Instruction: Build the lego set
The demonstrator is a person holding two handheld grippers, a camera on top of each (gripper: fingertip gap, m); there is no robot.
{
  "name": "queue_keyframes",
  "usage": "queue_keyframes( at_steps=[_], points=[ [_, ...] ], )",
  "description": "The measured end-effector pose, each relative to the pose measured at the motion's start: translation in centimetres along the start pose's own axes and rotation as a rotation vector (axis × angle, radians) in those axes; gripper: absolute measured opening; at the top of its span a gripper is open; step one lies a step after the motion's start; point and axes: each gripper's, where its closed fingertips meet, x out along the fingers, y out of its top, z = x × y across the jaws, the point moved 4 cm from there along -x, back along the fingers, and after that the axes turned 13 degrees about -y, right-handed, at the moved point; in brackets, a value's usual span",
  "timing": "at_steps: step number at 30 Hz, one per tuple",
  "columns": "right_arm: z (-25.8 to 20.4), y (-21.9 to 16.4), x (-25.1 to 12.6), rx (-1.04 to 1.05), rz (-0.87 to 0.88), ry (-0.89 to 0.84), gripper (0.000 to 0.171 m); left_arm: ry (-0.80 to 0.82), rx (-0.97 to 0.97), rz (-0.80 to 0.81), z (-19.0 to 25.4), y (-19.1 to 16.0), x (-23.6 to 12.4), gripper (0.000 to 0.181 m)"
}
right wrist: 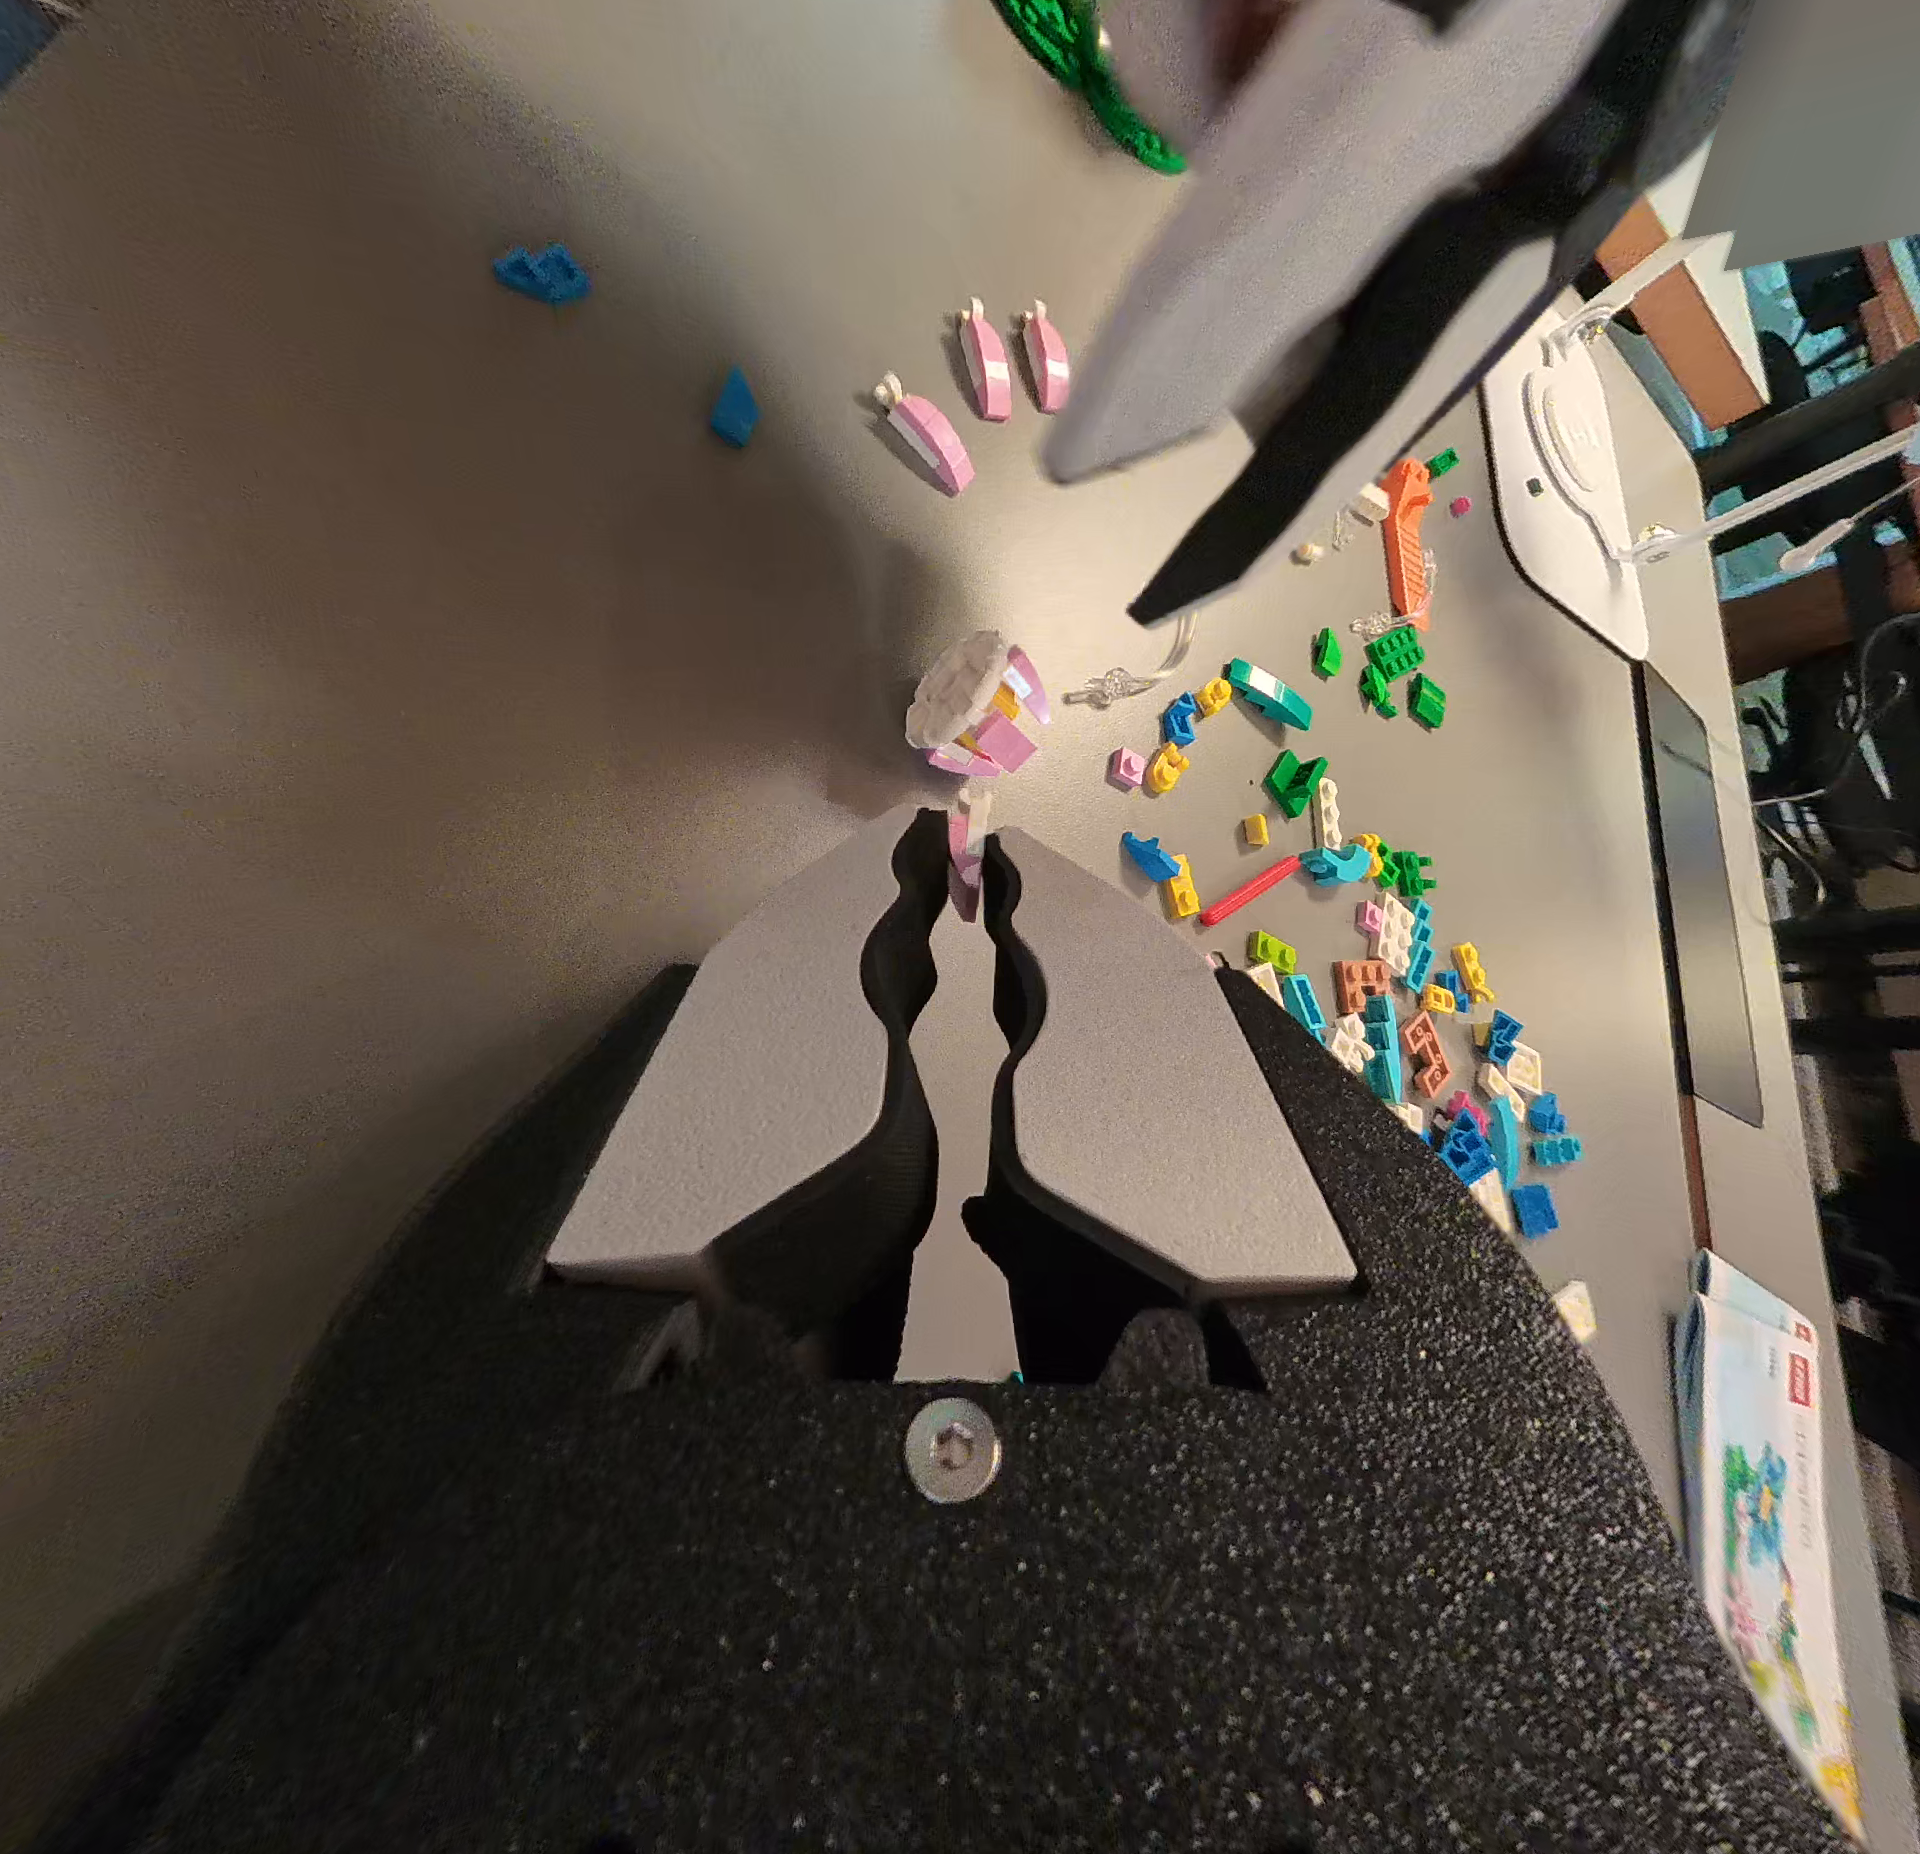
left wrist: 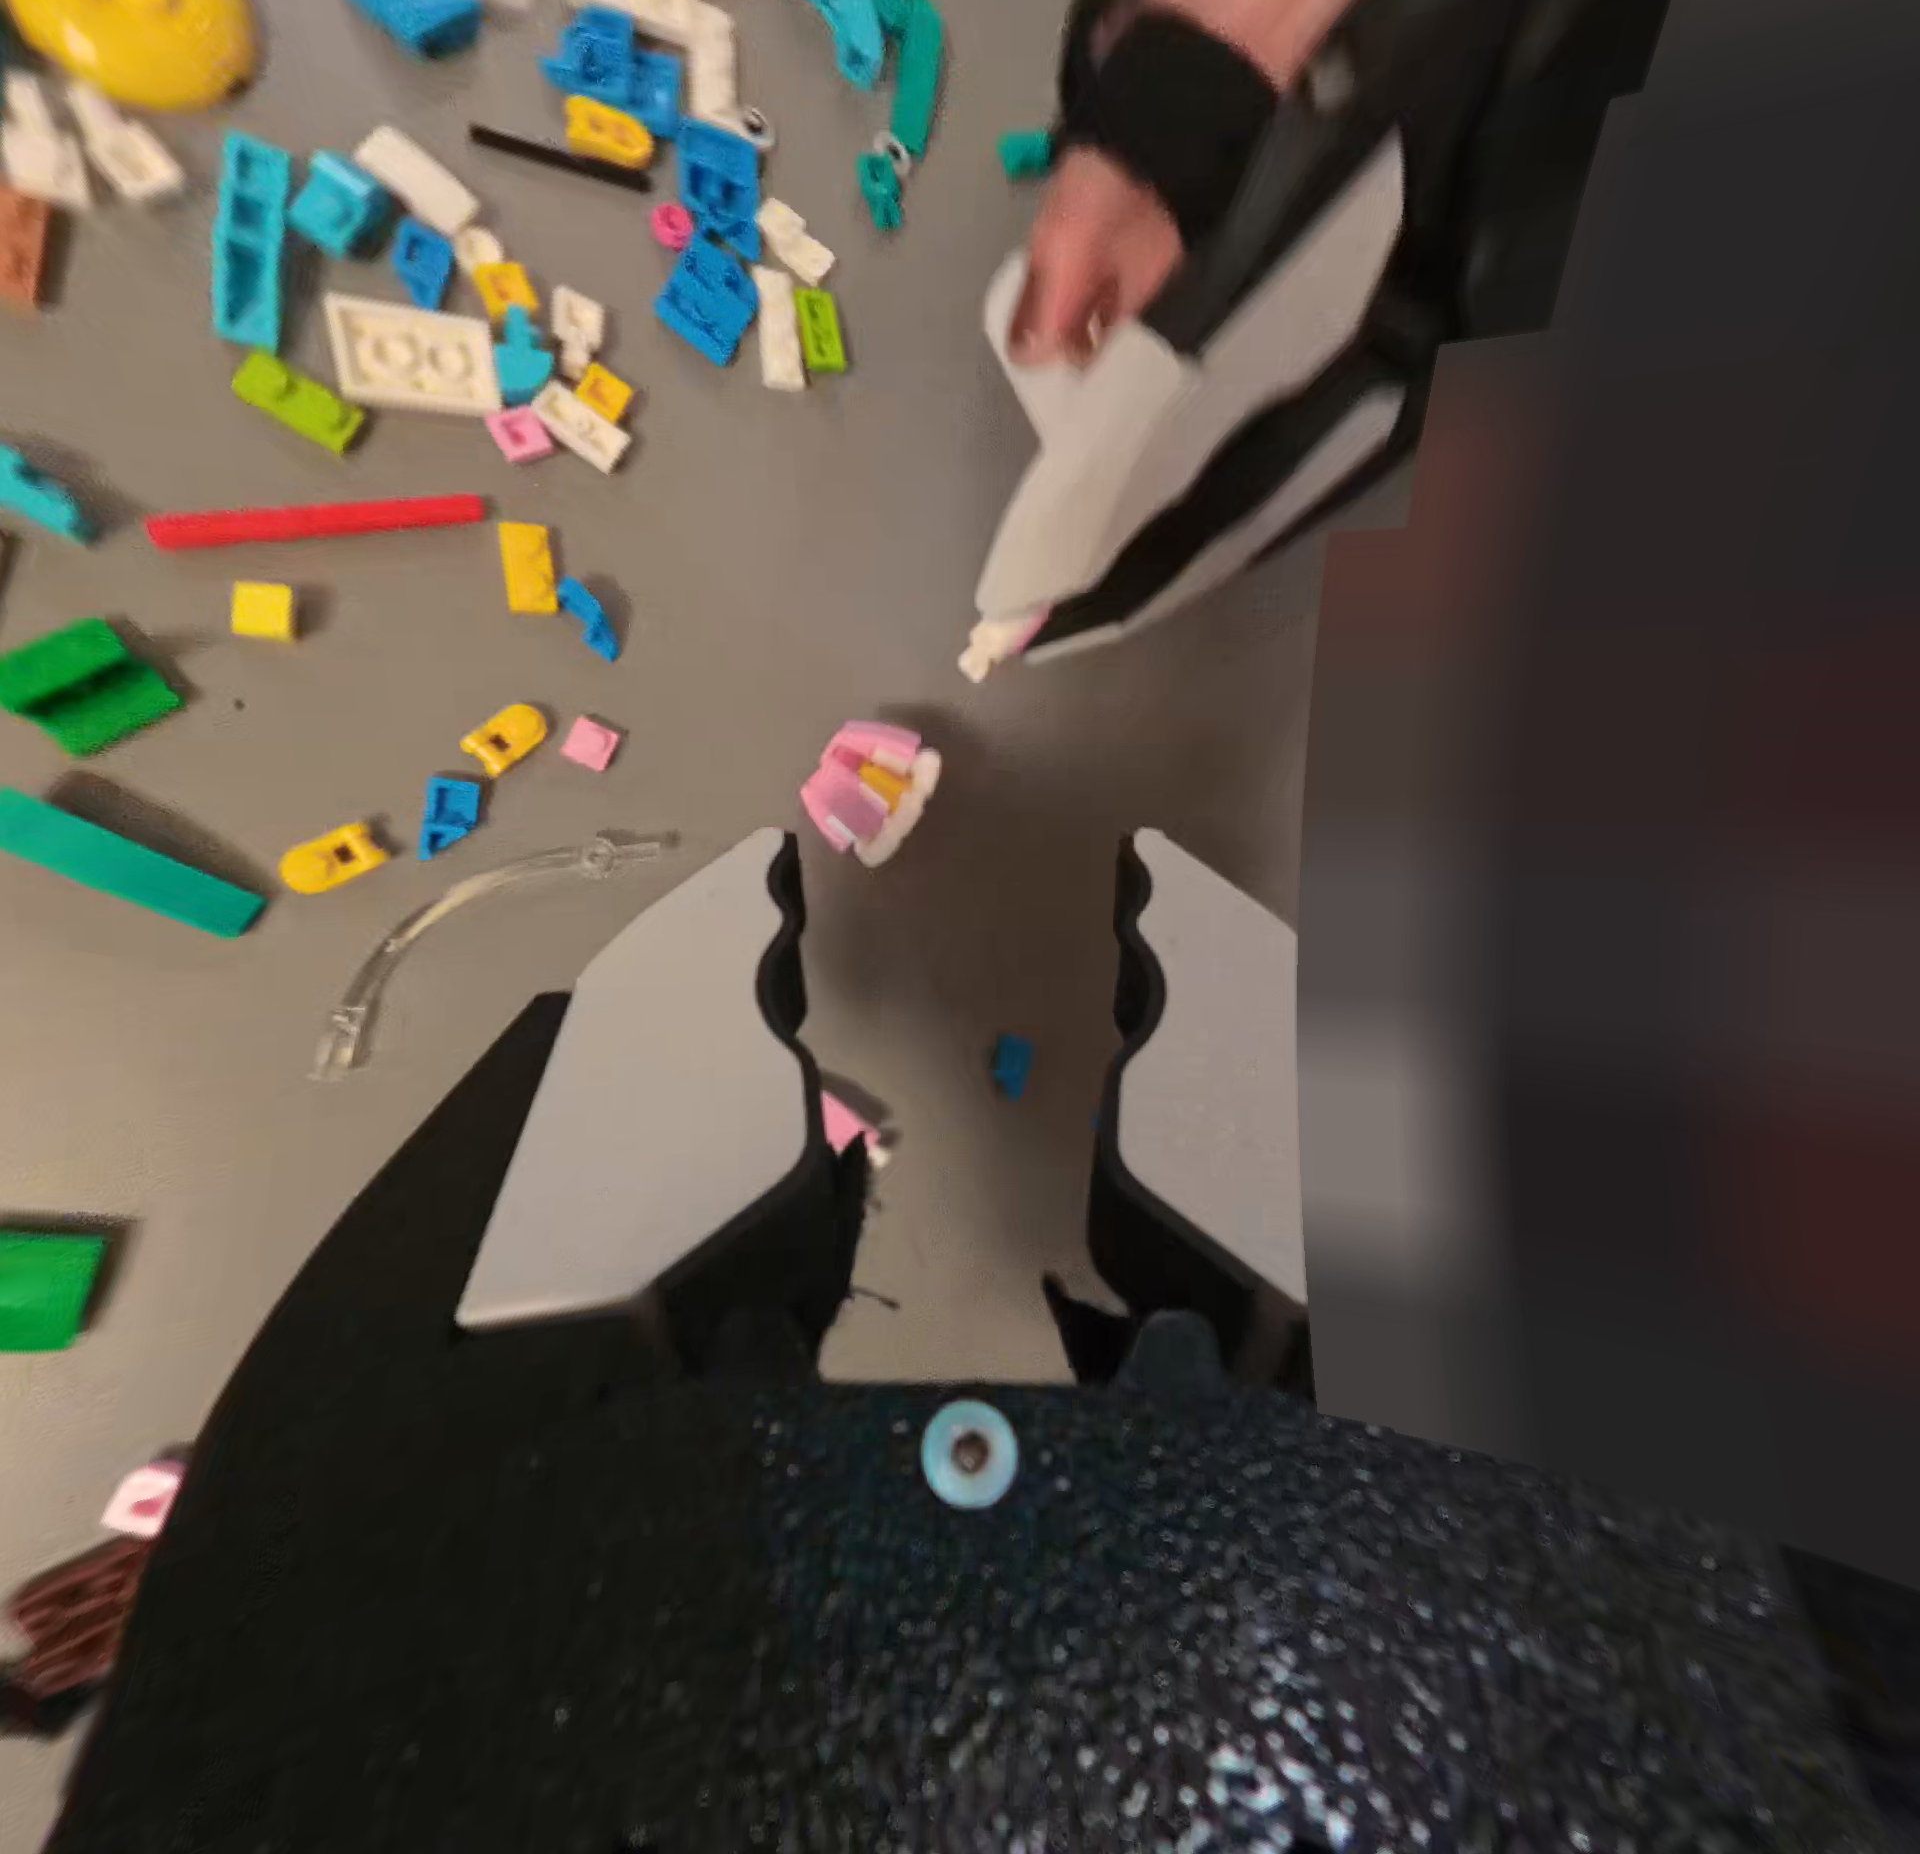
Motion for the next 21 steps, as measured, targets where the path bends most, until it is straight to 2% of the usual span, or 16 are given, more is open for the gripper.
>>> queue_keyframes(
  at_steps=[1,3,5,12,21],
  points=[
    [0.1,0.1,0.0,0.014,0.003,0.0,0.006,0.06,0.079,-0.036,0.1,-0.6,0.3,0.058],
    [0.2,0.4,-0.2,0.052,0.023,0.01,0.006,0.187,0.169,-0.077,-0.3,-1.5,0.8,0.067],
    [0.3,0.6,-0.2,0.101,0.043,0.026,0.006,0.256,0.216,-0.082,-0.8,-2.0,1.3,0.069],
    [0.6,0.4,-0.1,0.152,0.052,0.009,0.006,0.23,0.179,0.031,-1.7,-2.1,2.9,0.067],
    [1.4,0.8,-0.6,0.121,0.071,-0.063,0.006,0.203,0.11,0.185,-1.9,-2.4,2.7,0.061]
  ],
)
